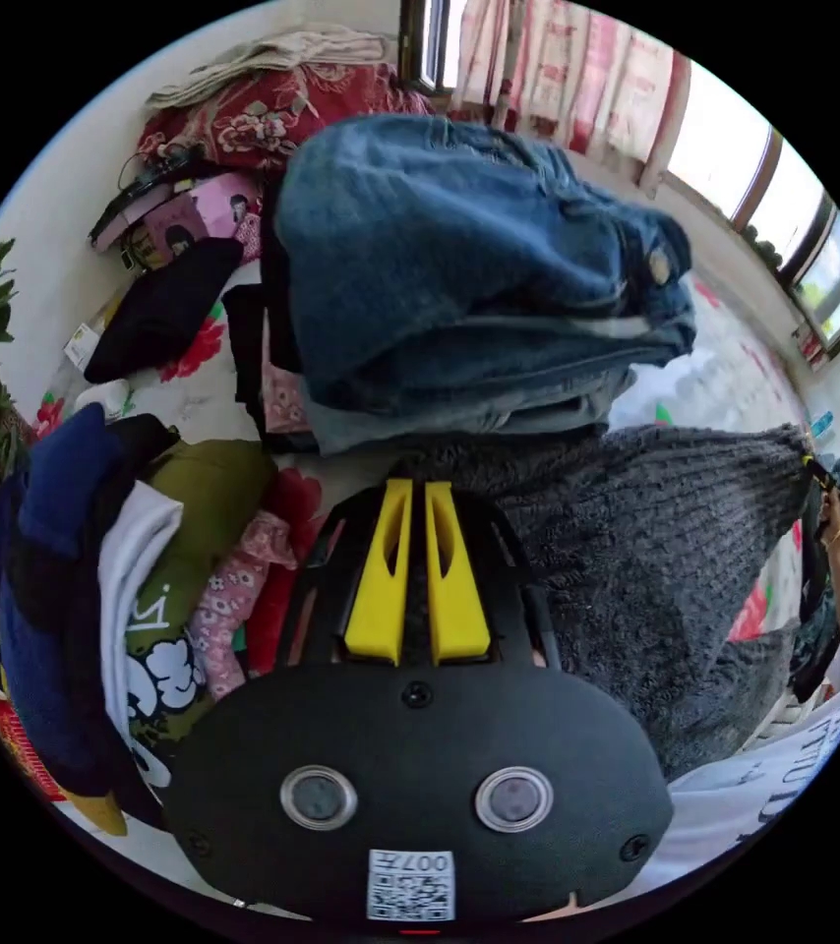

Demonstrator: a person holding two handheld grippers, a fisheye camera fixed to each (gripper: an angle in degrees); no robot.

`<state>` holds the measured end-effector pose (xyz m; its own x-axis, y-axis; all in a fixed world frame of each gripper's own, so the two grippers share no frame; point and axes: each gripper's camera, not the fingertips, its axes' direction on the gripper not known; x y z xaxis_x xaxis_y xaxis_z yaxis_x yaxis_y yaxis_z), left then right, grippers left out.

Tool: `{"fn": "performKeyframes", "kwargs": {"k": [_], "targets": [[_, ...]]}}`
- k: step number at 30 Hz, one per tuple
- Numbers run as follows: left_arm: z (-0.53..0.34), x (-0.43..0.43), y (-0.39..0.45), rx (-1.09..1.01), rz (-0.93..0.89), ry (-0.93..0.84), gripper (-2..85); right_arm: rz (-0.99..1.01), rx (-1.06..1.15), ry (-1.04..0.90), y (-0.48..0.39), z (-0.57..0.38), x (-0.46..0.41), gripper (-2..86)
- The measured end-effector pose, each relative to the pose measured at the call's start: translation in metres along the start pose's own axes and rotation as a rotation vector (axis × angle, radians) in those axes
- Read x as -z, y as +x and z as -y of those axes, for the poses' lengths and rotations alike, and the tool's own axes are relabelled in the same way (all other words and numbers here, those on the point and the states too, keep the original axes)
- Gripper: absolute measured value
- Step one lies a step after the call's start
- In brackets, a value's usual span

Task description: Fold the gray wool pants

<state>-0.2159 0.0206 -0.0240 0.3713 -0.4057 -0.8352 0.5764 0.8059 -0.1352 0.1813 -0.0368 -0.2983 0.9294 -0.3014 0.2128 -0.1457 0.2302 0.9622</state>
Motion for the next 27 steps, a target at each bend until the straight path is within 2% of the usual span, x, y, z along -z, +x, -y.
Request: {"fn": "performKeyframes", "kwargs": {"k": [2, 5, 8, 10, 13, 15, 17, 21, 25, 27], "targets": [[-0.015, 0.054, -0.011, 0.013, -0.089, 0.123, -0.2, 0.072, 0.06, 0.193, 0.011, -0.02, 0.083, 2.6], [-0.06, 0.143, -0.016, -0.043, -0.213, 0.327, 0.0, 0.024, 0.086, 0.354, 0.031, -0.074, 0.17, 3.0], [-0.123, 0.206, -0.017, -0.134, -0.313, 0.432, 0.5, 0.003, -0.063, 0.395, 0.072, -0.154, 0.221, 4.1], [-0.162, 0.218, -0.018, -0.163, -0.344, 0.399, 1.2, -0.021, -0.207, 0.314, 0.101, -0.211, 0.229, 4.8], [-0.227, 0.195, -0.03, -0.07, -0.314, 0.249, 2.8, -0.071, -0.521, 0.141, 0.147, -0.315, 0.228, 5.6], [-0.275, 0.147, -0.054, 0.125, -0.249, 0.027, 2.9, -0.025, -0.684, 0.106, 0.165, -0.372, 0.232, 6.0], [-0.306, 0.128, -0.073, 0.279, -0.222, -0.041, 3.5, 0.059, -0.831, 0.191, 0.173, -0.425, 0.243, 6.7], [-0.327, 0.123, -0.098, 0.478, -0.33, -0.008, 7.8, 0.163, -0.844, 0.238, 0.177, -0.429, 0.239, 7.6], [-0.3, 0.12, -0.084, 0.399, -0.329, 0.011, 10.5, 0.25, -0.808, 0.117, 0.188, -0.378, 0.198, 8.3], [-0.278, 0.104, -0.069, 0.354, -0.278, -0.029, 11.3, 0.228, -0.802, 0.061, 0.192, -0.357, 0.179, 7.9]]}}
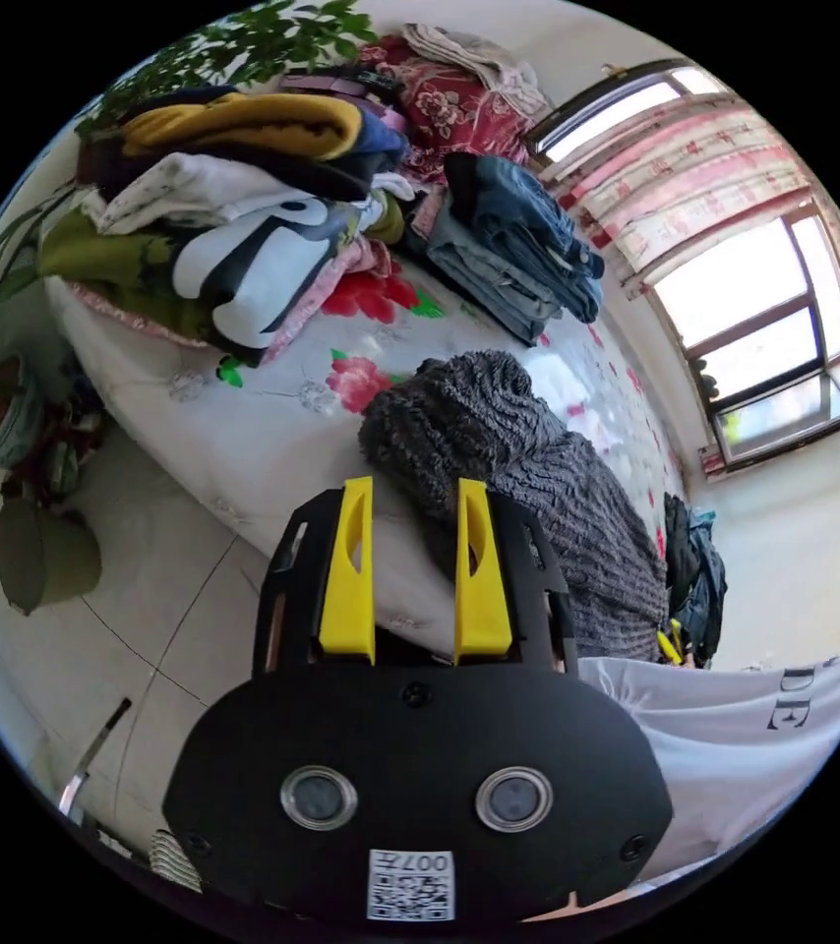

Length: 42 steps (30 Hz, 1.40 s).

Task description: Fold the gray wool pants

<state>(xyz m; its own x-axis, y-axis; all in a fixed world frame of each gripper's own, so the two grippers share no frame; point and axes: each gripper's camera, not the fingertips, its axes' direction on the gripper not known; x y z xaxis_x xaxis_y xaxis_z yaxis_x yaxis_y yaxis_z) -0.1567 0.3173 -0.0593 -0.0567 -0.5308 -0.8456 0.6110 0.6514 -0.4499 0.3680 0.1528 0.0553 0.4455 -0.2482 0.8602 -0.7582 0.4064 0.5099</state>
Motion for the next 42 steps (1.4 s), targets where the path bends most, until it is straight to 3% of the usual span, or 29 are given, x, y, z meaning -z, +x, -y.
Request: {"fn": "performKeyframes", "kwargs": {"k": [3, 7, 10, 13, 16, 18, 22, 24, 27, 31, 34, 38, 42], "targets": [[0.024, -0.036, 0.016, -0.026, 0.145, -0.094, 10.1, -0.091, -0.01, -0.05, -0.013, 0.025, -0.029, 5.7], [0.051, -0.051, 0.041, -0.082, 0.193, -0.157, 3.5, -0.143, 0.122, -0.021, -0.058, 0.051, -0.029, 1.2], [0.065, -0.025, 0.063, -0.135, 0.14, -0.103, 1.3, -0.004, 0.264, 0.084, -0.094, 0.062, 0.017, 0.2], [0.059, 0.031, 0.075, -0.156, -0.041, 0.011, 0.6, 0.106, 0.424, 0.201, -0.112, 0.056, 0.085, 0.0], [0.035, 0.063, 0.08, -0.199, -0.016, 0.028, 0.8, -0.001, 0.494, 0.275, -0.095, 0.038, 0.131, 0.0], [0.013, 0.055, 0.068, -0.203, 0.047, -0.028, 1.6, -0.12, 0.445, 0.226, -0.062, 0.03, 0.133, 0.1], [-0.011, -0.008, 0.035, -0.124, 0.044, -0.182, 3.2, -0.283, 0.126, -0.014, 0.04, 0.024, 0.075, 1.4], [-0.017, -0.056, 0.021, -0.07, 0.136, -0.277, 4.5, -0.32, -0.04, -0.083, 0.066, 0.026, 0.051, 2.3], [-0.01, -0.053, 0.021, -0.036, 0.088, -0.247, 6.4, -0.471, 0.019, -0.052, 0.043, 0.03, 0.046, 3.6], [-0.013, -0.025, 0.029, -0.14, 0.167, -0.256, 7.5, -0.604, 0.311, 0.072, -0.046, 0.036, 0.058, 4.9], [-0.009, 0.012, 0.036, -0.179, 0.202, -0.179, 7.6, -0.345, 0.575, -0.002, -0.119, 0.042, 0.029, 5.5], [0.039, 0.023, 0.062, -0.312, 0.037, -0.113, 9.6, 0.165, 0.784, -0.4, -0.216, 0.043, -0.094, 5.9], [0.103, -0.04, 0.107, -0.469, -0.026, -0.198, 12.9, 0.33, 0.876, -0.732, -0.296, 0.008, -0.217, 6.2]]}}
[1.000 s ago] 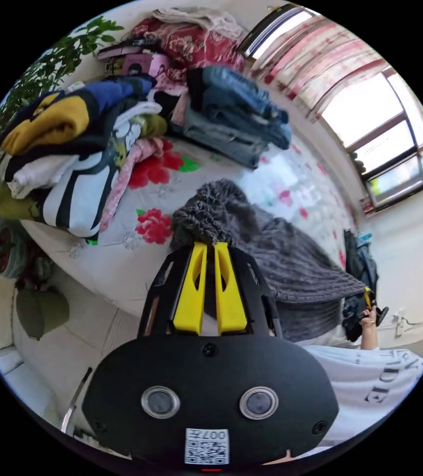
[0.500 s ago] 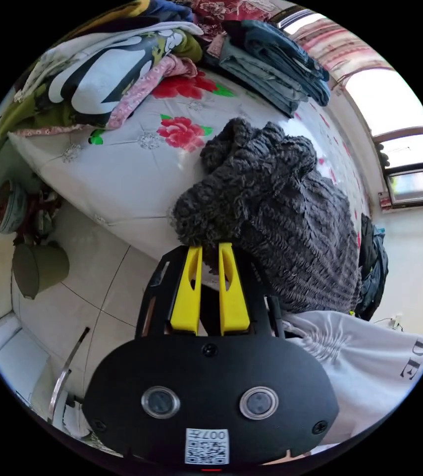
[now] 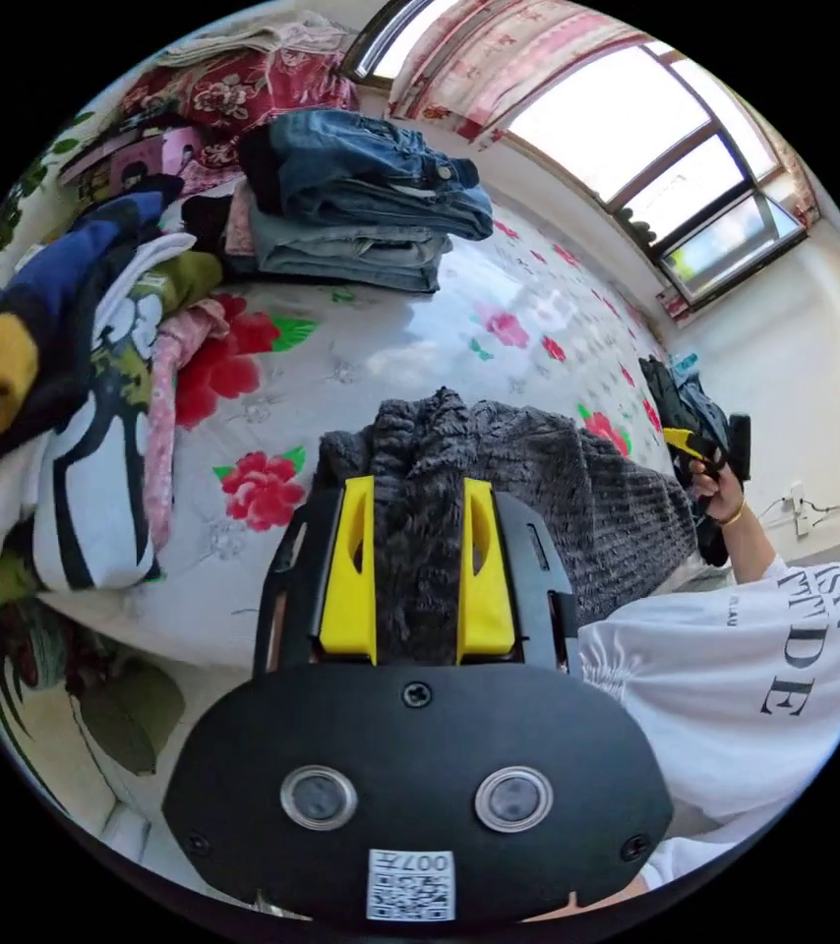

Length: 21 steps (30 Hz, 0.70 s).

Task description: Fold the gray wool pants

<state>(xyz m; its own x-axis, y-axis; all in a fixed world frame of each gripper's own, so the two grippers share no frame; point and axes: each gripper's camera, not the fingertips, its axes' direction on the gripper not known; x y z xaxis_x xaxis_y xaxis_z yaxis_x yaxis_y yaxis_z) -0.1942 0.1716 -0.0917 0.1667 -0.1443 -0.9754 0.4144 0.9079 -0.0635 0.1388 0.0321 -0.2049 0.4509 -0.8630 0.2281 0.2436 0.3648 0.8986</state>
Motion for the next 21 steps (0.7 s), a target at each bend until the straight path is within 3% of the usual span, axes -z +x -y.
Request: {"fn": "performKeyframes", "kwargs": {"k": [5, 7, 11, 14, 17, 21], "targets": [[0.064, -0.082, -0.006, -0.016, 0.114, -0.228, 9.4, -0.039, 0.015, -0.462, 0.005, 0.07, -0.145, 6.1], [0.07, -0.087, -0.015, 0.017, 0.085, -0.251, 7.0, -0.07, 0.018, -0.563, 0.009, 0.075, -0.163, 4.8], [0.055, -0.044, -0.038, 0.122, 0.084, -0.138, 4.1, -0.013, 0.051, -0.222, 0.01, 0.097, -0.092, 2.2], [0.041, -0.029, -0.067, 0.3, -0.023, -0.008, 5.0, -0.143, 0.042, -0.136, 0.014, 0.108, -0.094, 2.7], [0.054, -0.059, -0.083, 0.373, -0.006, -0.047, 6.4, -0.33, -0.079, -0.154, 0.036, 0.116, -0.116, 4.3], [0.077, -0.063, -0.094, 0.349, -0.025, -0.071, 7.0, -0.275, -0.132, 0.019, 0.042, 0.092, -0.068, 5.6]]}}
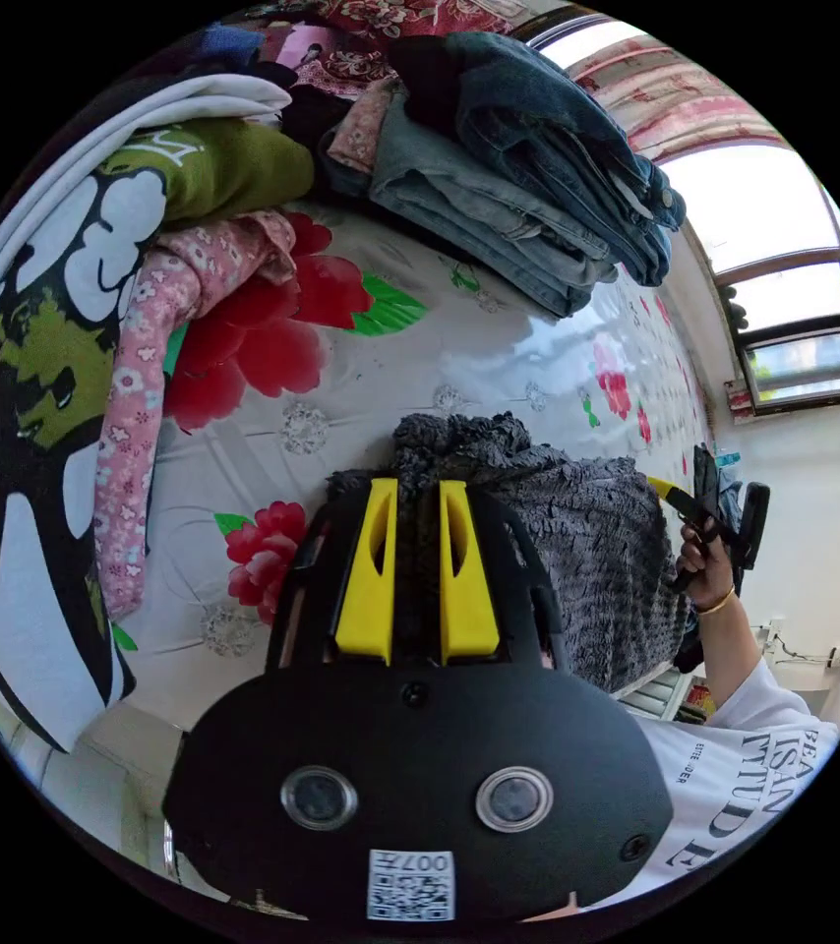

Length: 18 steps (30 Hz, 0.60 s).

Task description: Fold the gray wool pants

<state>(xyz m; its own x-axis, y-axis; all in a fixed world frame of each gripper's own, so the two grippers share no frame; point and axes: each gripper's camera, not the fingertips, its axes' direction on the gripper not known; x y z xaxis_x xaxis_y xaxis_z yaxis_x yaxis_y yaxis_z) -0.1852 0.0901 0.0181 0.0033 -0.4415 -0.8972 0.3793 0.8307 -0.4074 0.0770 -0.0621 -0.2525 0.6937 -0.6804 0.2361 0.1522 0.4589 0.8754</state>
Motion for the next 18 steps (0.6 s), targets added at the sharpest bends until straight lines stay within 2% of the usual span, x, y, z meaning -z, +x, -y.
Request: {"fn": "performKeyframes", "kwargs": {"k": [3, 6, 10, 12, 14, 16, 18], "targets": [[-0.002, 0.017, 0.006, -0.054, 0.019, 0.024, 8.3, 0.06, -0.061, 0.175, 0.032, -0.056, 0.074, 5.8], [-0.025, 0.051, 0.012, -0.055, 0.035, 0.126, 9.5, -0.01, -0.227, 0.322, 0.083, -0.144, 0.151, 6.2], [-0.068, 0.089, 0.018, -0.015, 0.057, 0.249, 8.8, -0.247, -0.682, 0.562, 0.16, -0.311, 0.248, 7.8], [-0.095, 0.104, 0.019, 0.024, 0.054, 0.281, 8.2, -0.277, -0.853, 0.699, 0.181, -0.383, 0.275, 8.5], [-0.112, 0.109, 0.017, 0.052, 0.008, 0.29, 7.9, -0.216, -1.025, 0.834, 0.206, -0.456, 0.283, 9.3], [-0.125, 0.109, 0.012, 0.099, -0.038, 0.291, 7.9, -0.133, -1.092, 0.905, 0.222, -0.489, 0.274, 9.7], [-0.14, 0.105, 0.002, 0.189, -0.111, 0.289, 8.2, -0.028, -1.065, 0.976, 0.233, -0.499, 0.259, 9.7]]}}
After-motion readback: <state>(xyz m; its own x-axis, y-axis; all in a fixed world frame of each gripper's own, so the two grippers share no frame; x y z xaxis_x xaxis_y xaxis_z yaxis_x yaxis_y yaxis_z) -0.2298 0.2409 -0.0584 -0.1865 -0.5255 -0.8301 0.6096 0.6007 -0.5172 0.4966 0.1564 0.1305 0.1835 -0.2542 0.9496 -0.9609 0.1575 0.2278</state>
